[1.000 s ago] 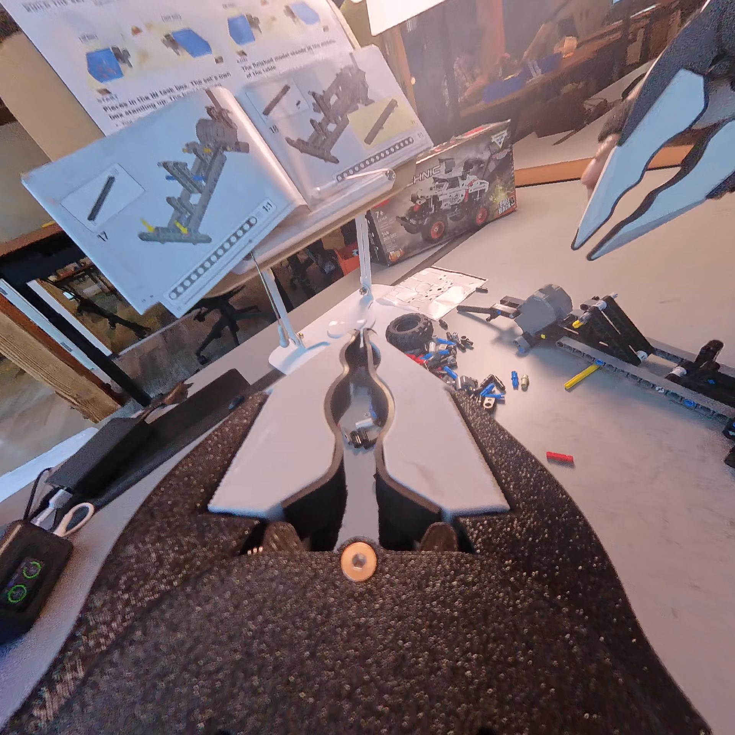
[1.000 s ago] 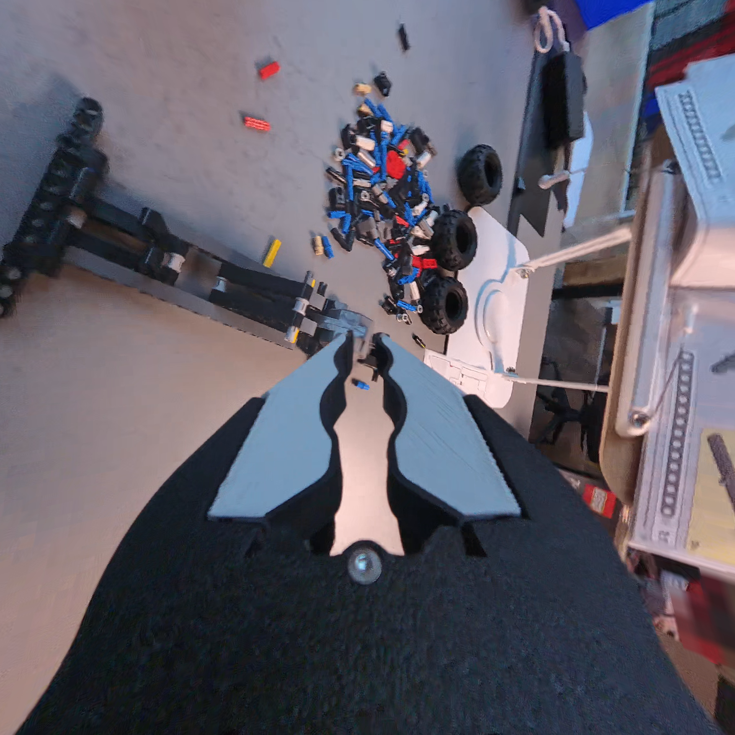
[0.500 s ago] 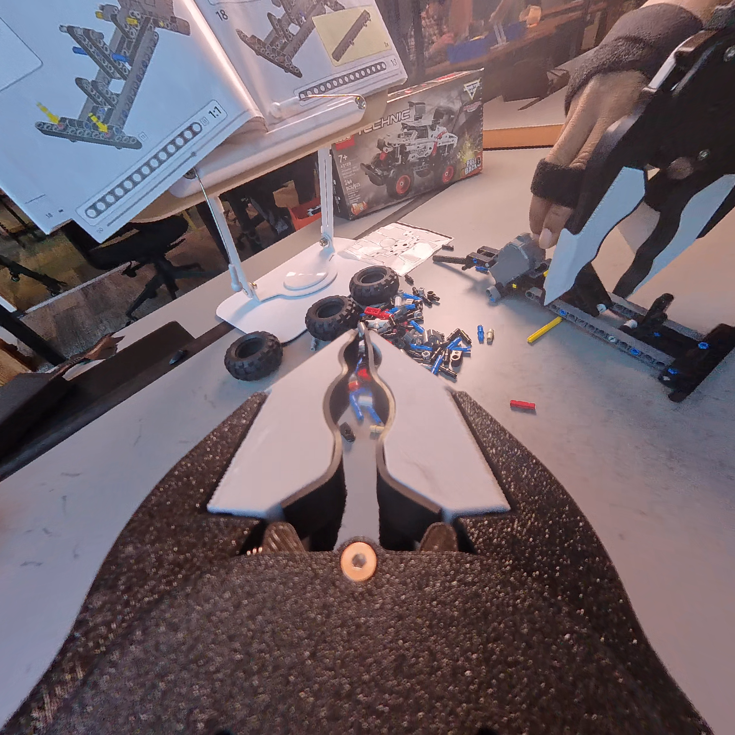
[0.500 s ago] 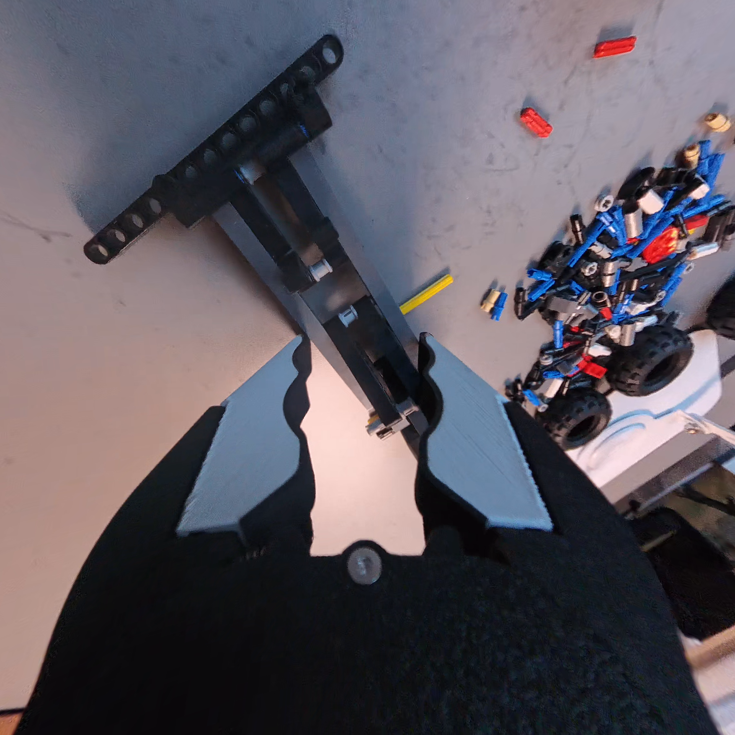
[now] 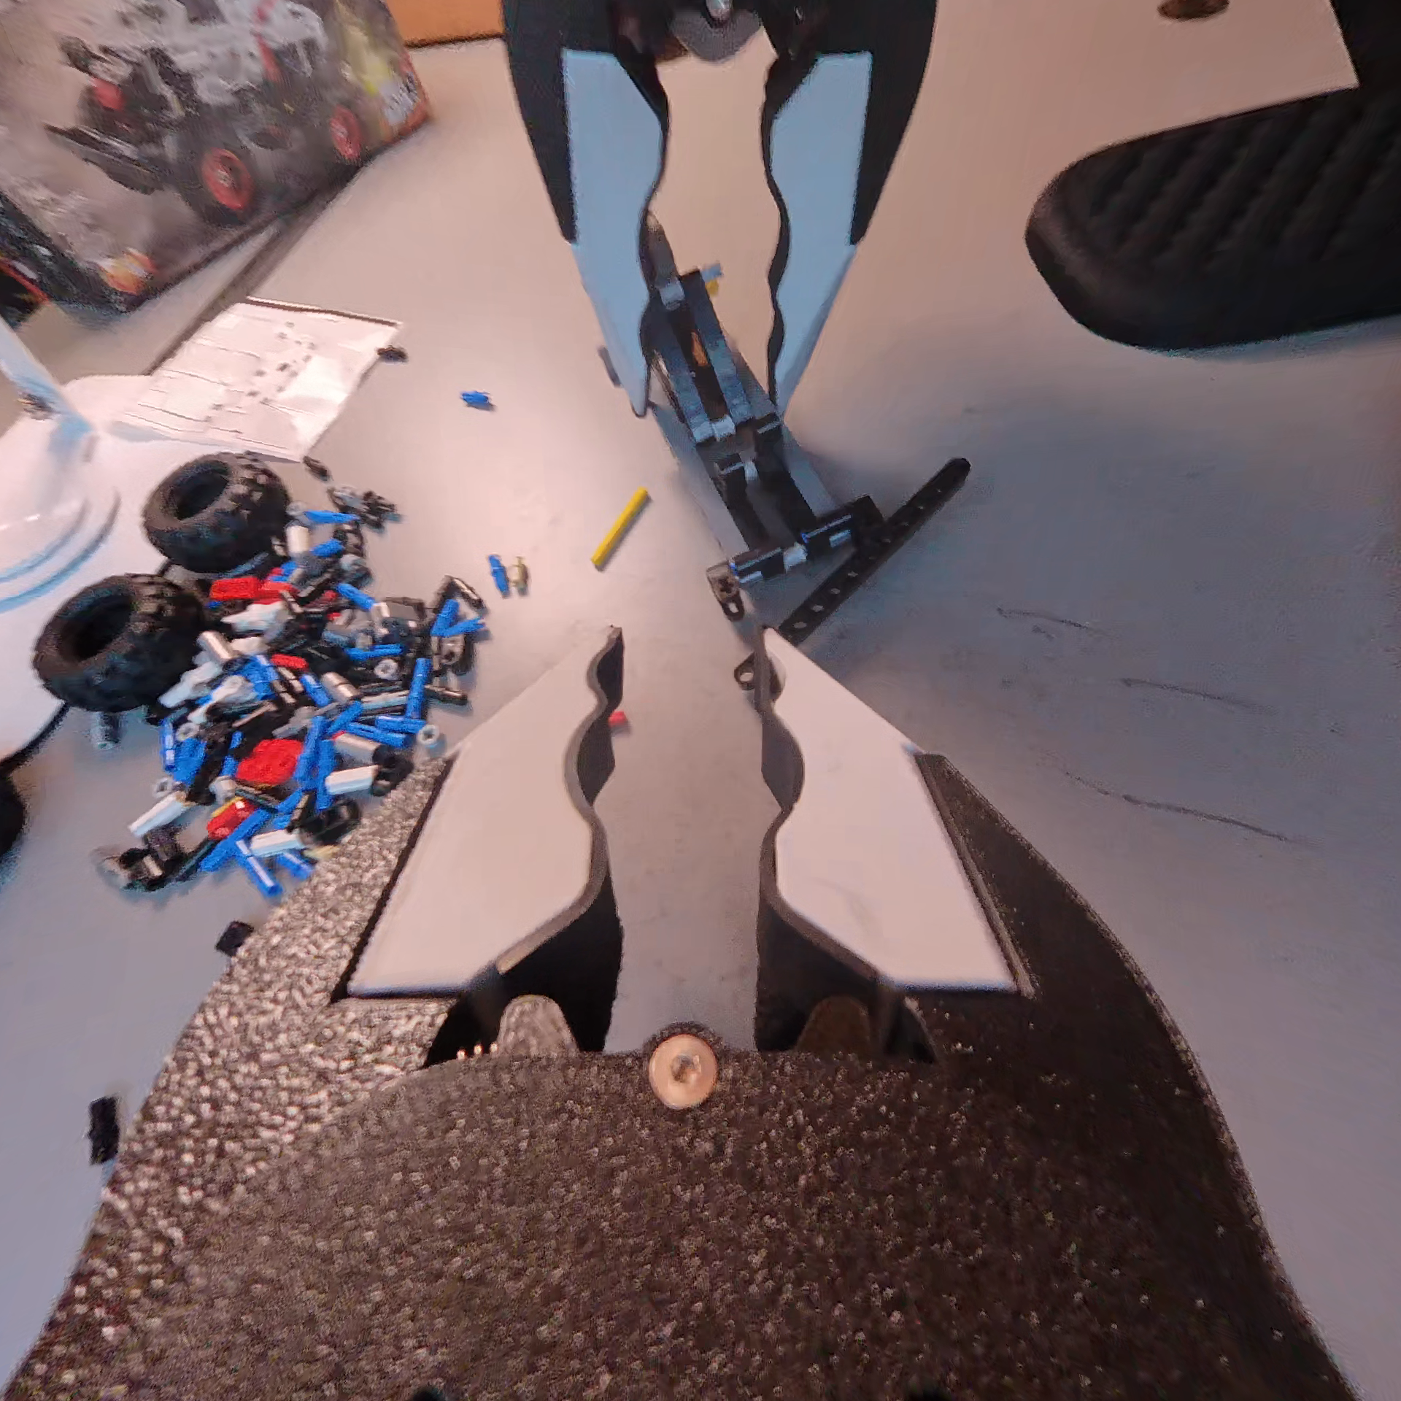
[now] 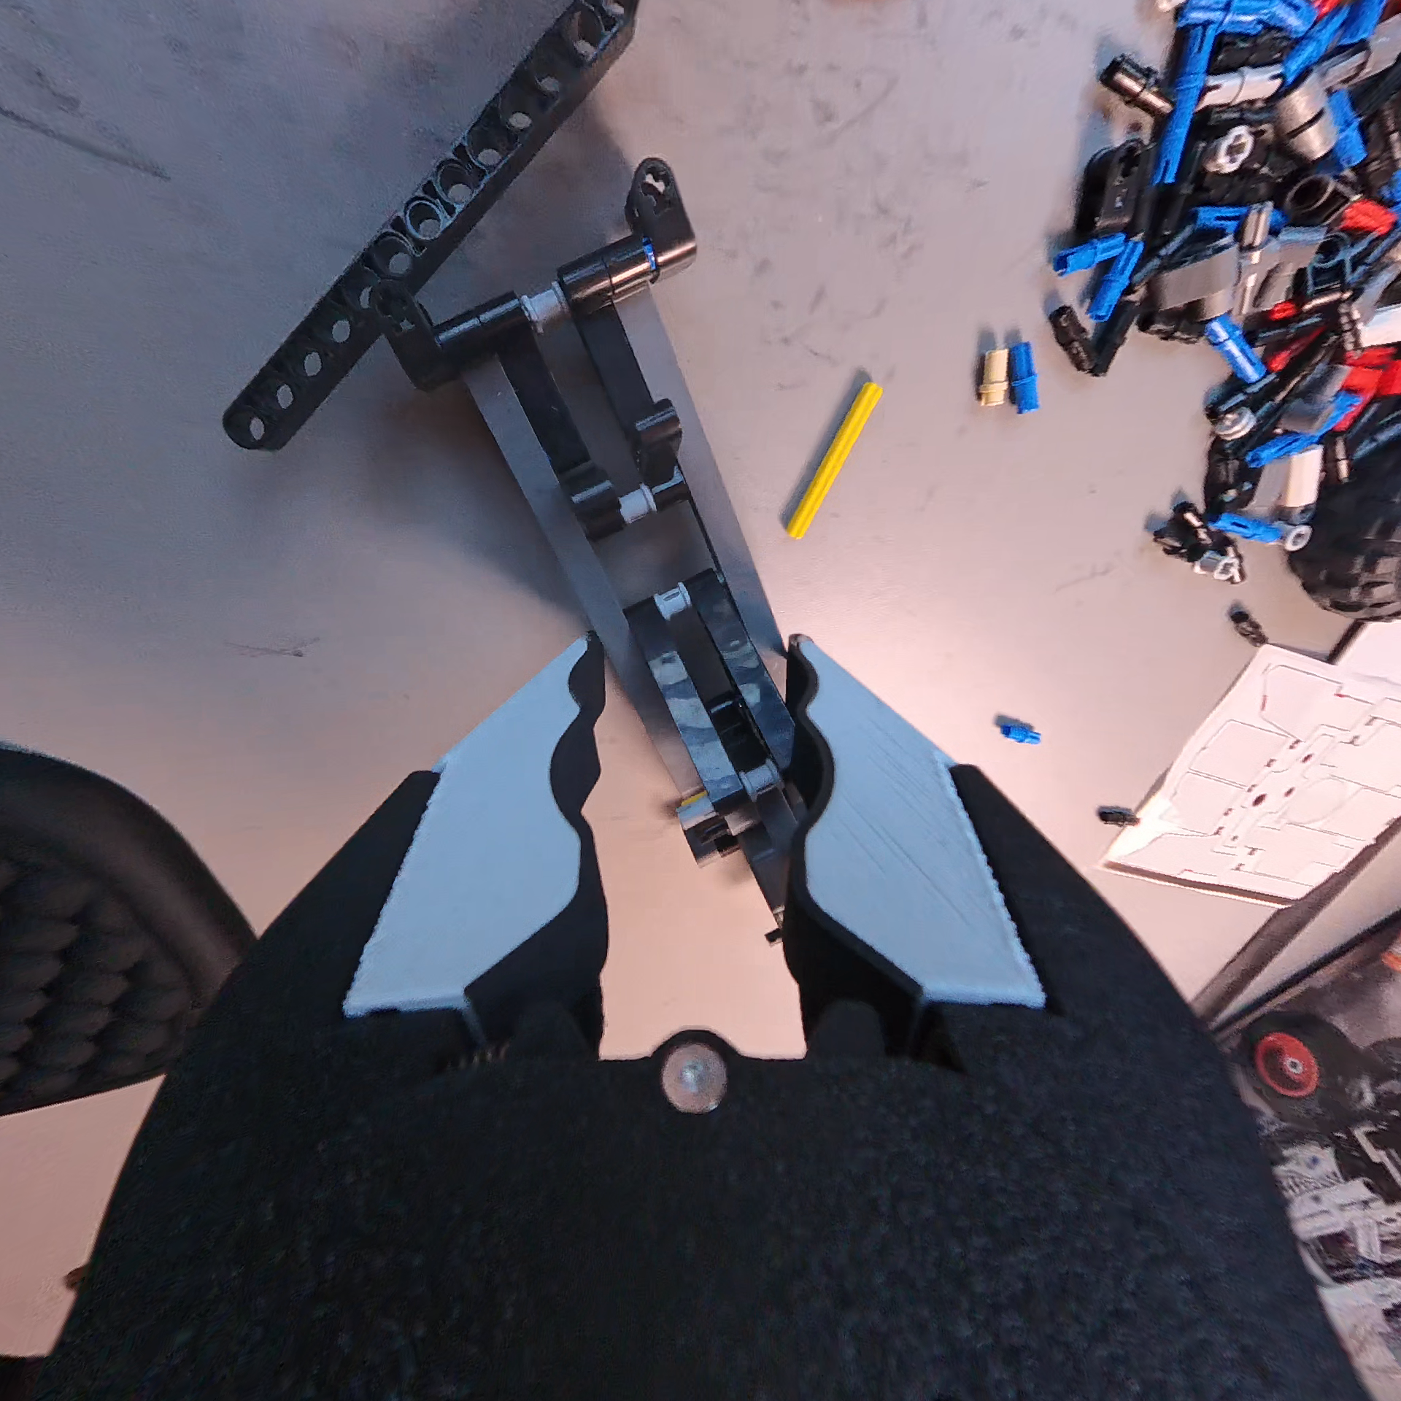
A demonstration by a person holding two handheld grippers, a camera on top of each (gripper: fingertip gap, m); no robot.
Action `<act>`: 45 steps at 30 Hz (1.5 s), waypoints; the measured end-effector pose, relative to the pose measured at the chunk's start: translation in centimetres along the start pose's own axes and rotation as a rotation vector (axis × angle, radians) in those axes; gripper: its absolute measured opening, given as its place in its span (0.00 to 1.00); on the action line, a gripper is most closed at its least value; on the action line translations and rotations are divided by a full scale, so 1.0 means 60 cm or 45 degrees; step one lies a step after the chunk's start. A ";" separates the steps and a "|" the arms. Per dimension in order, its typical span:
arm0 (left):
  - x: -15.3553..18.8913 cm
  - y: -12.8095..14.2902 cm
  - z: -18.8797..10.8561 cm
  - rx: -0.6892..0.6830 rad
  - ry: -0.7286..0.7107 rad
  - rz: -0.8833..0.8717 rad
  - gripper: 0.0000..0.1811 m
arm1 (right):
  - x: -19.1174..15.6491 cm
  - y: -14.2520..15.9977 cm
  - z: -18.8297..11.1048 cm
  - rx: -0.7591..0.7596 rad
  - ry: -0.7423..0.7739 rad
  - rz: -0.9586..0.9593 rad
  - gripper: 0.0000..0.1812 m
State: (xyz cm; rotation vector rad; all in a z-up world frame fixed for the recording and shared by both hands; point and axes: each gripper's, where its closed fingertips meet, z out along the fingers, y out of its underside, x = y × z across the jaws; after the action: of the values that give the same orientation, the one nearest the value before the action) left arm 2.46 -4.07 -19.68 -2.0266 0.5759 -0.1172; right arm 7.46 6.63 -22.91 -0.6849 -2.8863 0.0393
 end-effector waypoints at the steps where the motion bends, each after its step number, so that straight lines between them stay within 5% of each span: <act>1: 0.007 0.007 0.007 -0.038 0.015 0.019 0.20 | -0.004 -0.002 0.000 -0.007 -0.005 0.008 0.26; 8: 0.049 0.048 0.031 -0.234 0.120 0.166 0.23 | -0.014 -0.010 0.001 -0.029 0.001 -0.007 0.25; 18: 0.083 0.051 0.029 -0.304 0.313 0.249 0.04 | -0.020 -0.003 0.001 -0.009 0.008 -0.054 0.25; 29: -0.006 -0.039 -0.134 0.300 0.424 -0.277 0.04 | -0.032 0.013 -0.013 0.140 0.022 0.014 0.25; 33: -0.005 -0.018 -0.127 0.189 0.401 -0.245 0.04 | -0.033 0.013 -0.013 0.131 0.026 0.009 0.25; 39: 0.015 0.088 -0.086 -0.239 0.375 -0.137 0.04 | -0.038 0.013 -0.009 0.099 0.047 -0.019 0.25; 45: -0.010 0.086 -0.080 -0.216 0.314 -0.160 0.15 | -0.041 -0.001 -0.013 0.164 0.046 -0.007 0.23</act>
State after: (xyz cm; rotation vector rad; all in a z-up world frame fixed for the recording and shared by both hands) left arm -1.38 -9.70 -21.53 -2.2307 0.6285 -0.4104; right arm 9.72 5.46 -22.56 -0.6473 -2.8212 0.2075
